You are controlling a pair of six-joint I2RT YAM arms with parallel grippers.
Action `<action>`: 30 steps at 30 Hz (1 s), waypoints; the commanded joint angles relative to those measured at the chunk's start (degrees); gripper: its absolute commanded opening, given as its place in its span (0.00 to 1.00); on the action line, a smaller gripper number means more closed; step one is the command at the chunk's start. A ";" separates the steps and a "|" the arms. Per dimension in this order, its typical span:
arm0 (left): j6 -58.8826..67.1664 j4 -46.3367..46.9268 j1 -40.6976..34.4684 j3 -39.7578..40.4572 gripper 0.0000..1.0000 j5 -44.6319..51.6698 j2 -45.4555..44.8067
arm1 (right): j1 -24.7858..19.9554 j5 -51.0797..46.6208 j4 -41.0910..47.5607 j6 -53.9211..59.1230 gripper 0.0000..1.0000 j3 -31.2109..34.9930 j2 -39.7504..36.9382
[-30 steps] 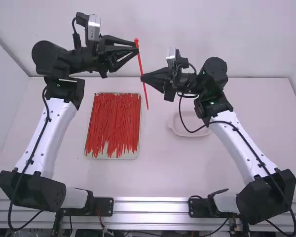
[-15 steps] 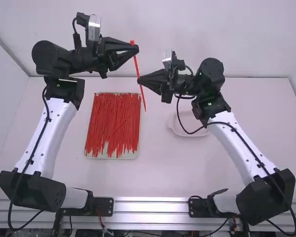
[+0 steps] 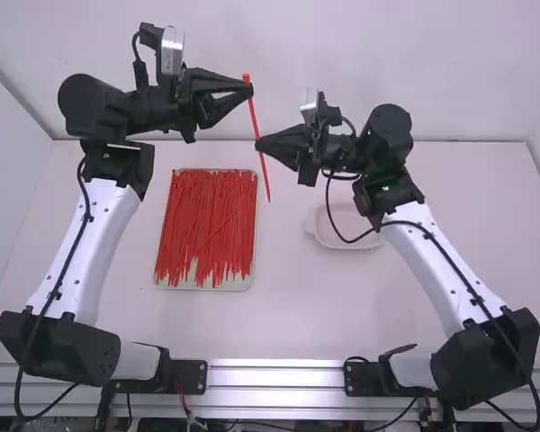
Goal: Fasten the cable tie
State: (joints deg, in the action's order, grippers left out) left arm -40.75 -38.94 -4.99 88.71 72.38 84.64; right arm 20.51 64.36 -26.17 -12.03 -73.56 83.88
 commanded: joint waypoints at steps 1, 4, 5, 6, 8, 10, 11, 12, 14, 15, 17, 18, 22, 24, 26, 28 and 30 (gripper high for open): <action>0.09 -0.59 -0.13 1.66 0.02 0.37 -0.09 | 0.13 0.11 -0.17 -0.11 0.00 -1.38 0.13; 0.20 -0.52 -0.26 1.66 0.02 0.26 -0.09 | 0.00 0.13 -0.20 -0.11 0.00 -1.38 0.13; 0.22 -0.48 -0.24 1.66 0.02 0.22 -0.09 | 0.00 0.11 -0.17 -0.07 0.00 -1.38 0.13; 0.24 -0.33 -0.11 1.66 0.02 0.20 -0.09 | 0.00 0.09 -0.20 -0.07 0.00 -1.38 0.13; 0.26 -0.13 0.15 1.64 0.02 0.28 -0.09 | 0.00 0.11 -0.17 -0.07 0.02 -1.38 0.13; 1.97 2.01 0.11 1.53 0.02 0.22 -0.09 | 0.22 0.13 -0.13 -0.11 0.27 -1.38 0.13; 3.39 3.61 0.09 1.53 0.02 0.17 -0.09 | 0.13 0.13 0.13 -0.11 0.47 -1.38 0.13; 4.00 4.39 0.07 1.53 0.02 0.11 -0.09 | 0.00 0.11 0.26 -0.13 0.52 -1.38 0.13; 5.57 7.26 0.13 1.55 0.02 -0.44 -0.09 | -0.39 0.13 1.09 -0.13 0.99 -1.38 0.13; 6.14 8.15 0.13 1.55 0.02 -0.44 -0.09 | -0.63 0.11 1.90 -0.13 0.99 -1.38 0.13; 6.75 9.46 0.13 1.55 0.02 -0.39 -0.09 | -1.42 0.26 3.76 -0.13 0.99 -1.38 0.11; 7.37 10.21 0.13 1.55 0.02 -0.46 -0.09 | -1.95 0.44 4.92 -0.20 0.99 -1.38 0.11; 8.41 13.27 0.15 1.55 0.02 -1.33 -0.09 | -3.93 3.72 7.58 -1.60 0.99 -1.36 0.11; 10.29 15.39 0.28 1.55 0.02 -1.03 -0.09 | -4.44 9.22 7.04 1.31 0.99 -1.36 0.11; 12.35 18.21 0.13 1.55 0.02 -1.11 -0.09 | -4.52 14.12 6.67 5.22 0.99 -1.36 0.11; 16.48 23.43 -0.04 1.55 0.02 -1.51 -0.09 | -4.35 19.65 6.97 11.74 0.99 -1.36 0.11; 18.71 26.86 0.37 1.53 0.02 -1.53 -0.09 | -4.50 24.02 7.39 16.61 0.99 -1.16 0.11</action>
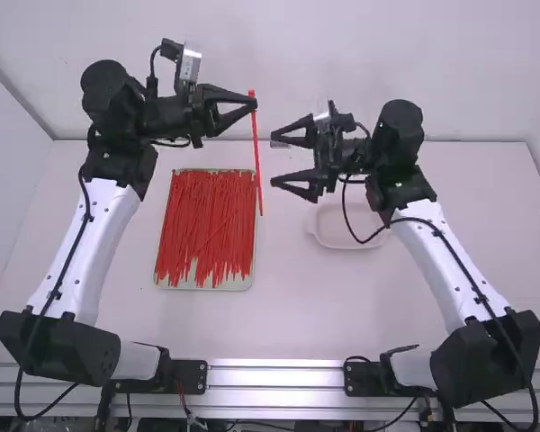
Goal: Fasten the cable tie
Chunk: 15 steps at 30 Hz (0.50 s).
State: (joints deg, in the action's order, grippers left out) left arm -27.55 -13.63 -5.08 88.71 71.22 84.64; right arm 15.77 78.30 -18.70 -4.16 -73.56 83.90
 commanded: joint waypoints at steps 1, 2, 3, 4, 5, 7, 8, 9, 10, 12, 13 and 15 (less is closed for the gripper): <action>5.73 2.12 0.55 1.53 0.02 -0.37 -0.09 | 0.24 10.67 -0.17 9.20 0.99 -1.01 0.09; 6.38 3.23 0.63 1.53 0.02 -0.35 -0.09 | 0.37 10.82 -0.17 9.31 0.99 -0.68 0.09; 6.62 4.09 0.63 1.53 0.02 -0.35 -0.09 | 0.59 10.43 -0.15 9.73 0.99 -0.48 0.09; 6.86 4.72 0.52 1.18 0.02 -0.35 -0.09 | 1.07 9.66 -0.22 10.71 0.99 0.24 0.11; 6.82 4.74 0.52 1.01 0.02 -0.35 -0.09 | 1.22 9.46 -0.26 11.19 0.99 0.61 0.11; 6.54 5.49 1.03 0.79 0.02 -0.35 -0.09 | 1.14 8.00 -0.15 13.00 0.99 1.95 0.11; 6.40 5.92 1.49 0.79 0.02 -0.33 -0.09 | 1.09 7.43 -0.24 13.92 0.99 2.58 0.11; 6.43 6.25 1.84 0.79 0.02 -0.33 -0.09 | 1.09 7.08 -0.52 14.71 0.99 3.10 0.11; 6.75 7.26 2.25 0.79 0.02 -0.33 -0.07 | 1.11 7.15 -0.48 16.87 0.99 3.74 0.11; 8.07 8.41 2.54 0.79 0.02 -0.44 0.33 | 1.09 7.19 -0.42 21.29 0.99 4.70 0.11; 8.07 8.87 2.43 0.79 0.02 -1.22 0.85 | 1.07 7.15 -0.59 25.22 0.99 5.44 0.11; 7.48 9.29 2.60 0.79 0.02 -3.28 2.25 | 0.26 7.39 -0.31 33.33 0.99 6.27 0.11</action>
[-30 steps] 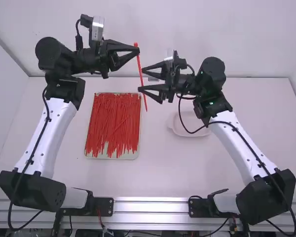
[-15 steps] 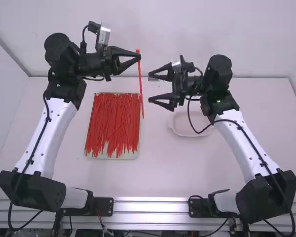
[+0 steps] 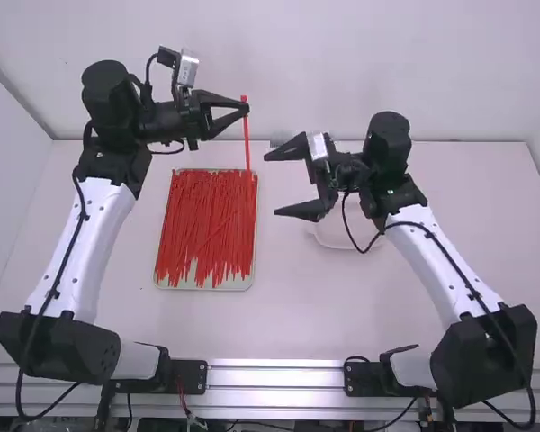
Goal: Fasten the cable tie
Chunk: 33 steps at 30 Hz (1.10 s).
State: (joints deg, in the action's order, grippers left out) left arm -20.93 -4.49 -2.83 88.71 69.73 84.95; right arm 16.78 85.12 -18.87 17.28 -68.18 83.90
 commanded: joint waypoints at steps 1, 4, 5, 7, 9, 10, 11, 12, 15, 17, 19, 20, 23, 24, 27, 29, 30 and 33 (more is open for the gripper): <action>0.83 0.13 0.39 0.79 0.02 -1.88 2.21 | -0.87 0.61 -0.13 13.18 0.99 1.03 0.11; -4.09 -2.23 0.59 0.79 0.02 -1.81 4.76 | -1.49 0.57 -0.20 24.85 0.99 2.25 0.09; -6.03 -3.63 0.59 0.79 0.02 -1.81 5.70 | -1.46 0.59 -0.22 27.04 0.99 2.45 0.09; -12.26 -8.07 0.87 0.79 0.02 -1.29 8.07 | -1.42 0.57 -0.24 33.38 1.00 3.04 0.09; -18.45 -11.56 1.81 0.79 0.02 -0.68 9.77 | -1.53 0.57 -0.28 38.18 0.99 3.52 0.09; -21.51 -13.11 2.19 0.81 0.02 -0.09 10.32 | -1.51 0.52 -0.20 40.61 0.99 3.80 0.09; -26.27 -14.99 2.60 0.81 0.02 0.31 11.15 | -1.44 0.57 -0.22 43.39 0.99 4.15 0.09; -29.90 -16.20 2.84 0.81 0.02 0.44 11.74 | -1.36 0.52 -0.24 45.88 0.99 4.46 0.09; -39.82 -20.00 2.80 0.79 0.02 2.40 13.22 | -1.38 0.55 -0.37 52.57 0.99 5.27 0.09; -43.28 -20.76 2.95 0.79 0.02 3.23 13.25 | -1.31 0.57 -0.15 53.99 0.99 5.27 0.09; -49.33 -22.03 2.32 0.79 0.02 4.24 13.25 | -1.33 1.55 -0.28 55.39 0.99 5.27 0.09; -51.21 -22.60 1.97 0.79 0.02 4.33 13.25 | -1.29 2.16 -0.20 56.24 0.99 5.27 0.09; -57.59 -24.81 0.79 0.79 0.02 4.98 13.22 | -1.31 2.73 -0.22 57.20 0.99 5.27 0.09; -59.52 -25.20 0.42 0.79 0.02 5.31 13.22 | -1.38 3.54 -0.35 58.07 0.99 5.27 0.09; -62.53 -24.48 0.22 0.79 0.03 5.44 13.22 | -1.36 4.04 -0.17 60.15 0.99 5.27 0.09; -64.24 -23.34 0.20 0.79 0.03 5.46 13.22 | -0.96 4.00 -0.37 61.42 0.99 5.27 0.09; -64.78 -22.67 0.11 0.79 0.03 5.42 13.22 | -0.66 4.00 -0.35 62.42 1.00 5.27 0.09; -66.42 -20.52 0.09 0.79 0.02 5.29 13.22 | 0.26 4.00 -0.24 64.87 0.95 5.27 0.09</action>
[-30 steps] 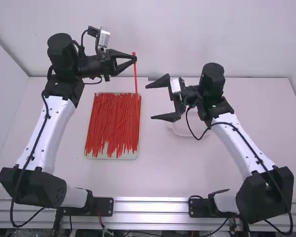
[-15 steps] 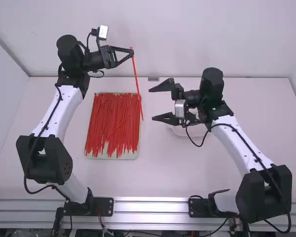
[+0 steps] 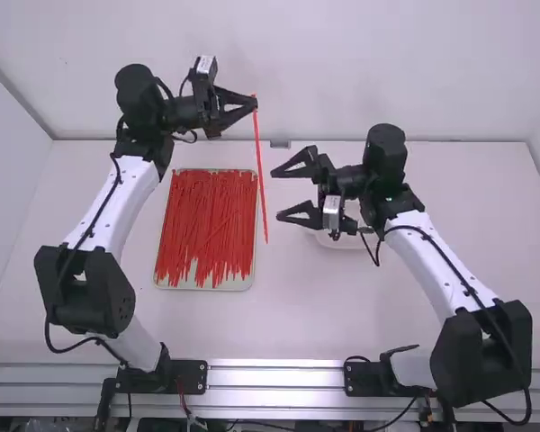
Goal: Fasten the cable tie
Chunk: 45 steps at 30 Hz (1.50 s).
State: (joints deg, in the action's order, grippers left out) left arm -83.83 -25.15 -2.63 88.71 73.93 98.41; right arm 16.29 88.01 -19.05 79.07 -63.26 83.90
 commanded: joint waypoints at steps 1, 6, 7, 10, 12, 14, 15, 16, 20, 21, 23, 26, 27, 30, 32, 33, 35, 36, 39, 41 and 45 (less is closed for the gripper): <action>-4.02 0.66 -0.28 0.79 0.02 1.07 -0.24 | 1.07 1.05 0.00 3.78 0.91 0.35 0.09; -4.87 1.44 -0.33 0.79 0.02 0.42 -0.24 | 2.60 0.68 -0.22 3.91 0.78 0.35 0.09; -4.90 1.68 -0.48 0.79 0.02 0.35 -0.24 | 2.73 0.70 -0.22 3.93 0.73 0.35 0.09; -4.85 2.23 -0.55 0.79 0.02 0.24 -0.24 | 2.84 0.74 -0.20 3.93 0.62 0.35 0.09; -4.83 2.23 -0.55 0.79 0.02 0.42 -0.24 | 2.84 0.96 -0.20 3.93 0.59 0.35 0.09; -4.81 2.23 -0.39 0.79 0.02 0.24 -0.24 | 2.84 1.16 -0.22 3.91 0.55 0.35 0.09; -4.81 2.25 -0.22 0.79 0.02 0.15 -0.24 | 2.86 1.18 -0.22 3.89 0.54 0.35 0.09; -4.35 2.34 -0.37 0.79 0.02 -0.02 -0.24 | 2.93 1.18 -0.20 3.93 0.50 0.35 0.09; -4.22 2.43 -0.70 0.79 0.02 -0.46 -0.24 | 2.95 1.18 -0.20 3.89 0.42 0.35 0.09; -4.26 2.43 -0.72 0.79 0.02 -0.48 -0.24 | 2.95 1.16 -0.17 3.91 0.41 0.35 0.09; -4.22 2.43 -0.76 0.79 0.02 -1.20 -0.24 | 3.41 1.16 -0.15 3.89 0.37 0.35 0.09; -4.22 2.40 -0.70 0.79 0.02 -1.55 -0.24 | 4.07 1.14 -0.20 3.91 0.29 0.35 0.09; -4.22 2.38 -0.59 0.79 0.02 -1.55 -0.24 | 4.13 1.14 -0.22 3.91 0.27 0.35 0.09; -4.20 2.45 -0.44 0.79 0.02 -1.51 -0.24 | 4.70 0.85 -0.17 3.89 0.21 0.35 0.09; -4.22 2.38 -0.70 0.79 0.02 -1.38 -0.24 | 4.87 0.74 -0.20 3.91 0.19 0.35 0.09; -4.22 2.40 -0.70 0.79 0.02 -1.44 -0.24 | 4.83 0.74 -0.22 3.89 0.19 0.35 0.09; -4.20 2.40 -0.68 0.79 0.02 -1.38 -0.24 | 4.31 0.92 -0.20 3.91 0.17 0.35 0.09; -4.20 2.36 -0.68 0.79 0.02 -1.33 -0.24 | 4.28 0.94 -0.20 3.89 0.16 0.35 0.09; -4.20 2.43 -0.26 0.79 0.02 -1.36 -0.24 | 4.26 0.92 -0.15 3.91 0.13 0.35 0.09; -4.17 2.43 -0.35 0.79 0.02 -1.38 -0.24 | 4.26 0.92 -0.15 3.89 0.12 0.35 0.09; -4.20 2.43 -0.04 0.79 0.02 -1.31 -0.24 | 4.28 0.70 -0.39 3.91 0.10 0.35 0.09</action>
State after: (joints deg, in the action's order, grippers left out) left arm -88.71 -22.46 -2.90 88.71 72.18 98.41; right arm 20.71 88.33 -19.18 82.96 -63.26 83.90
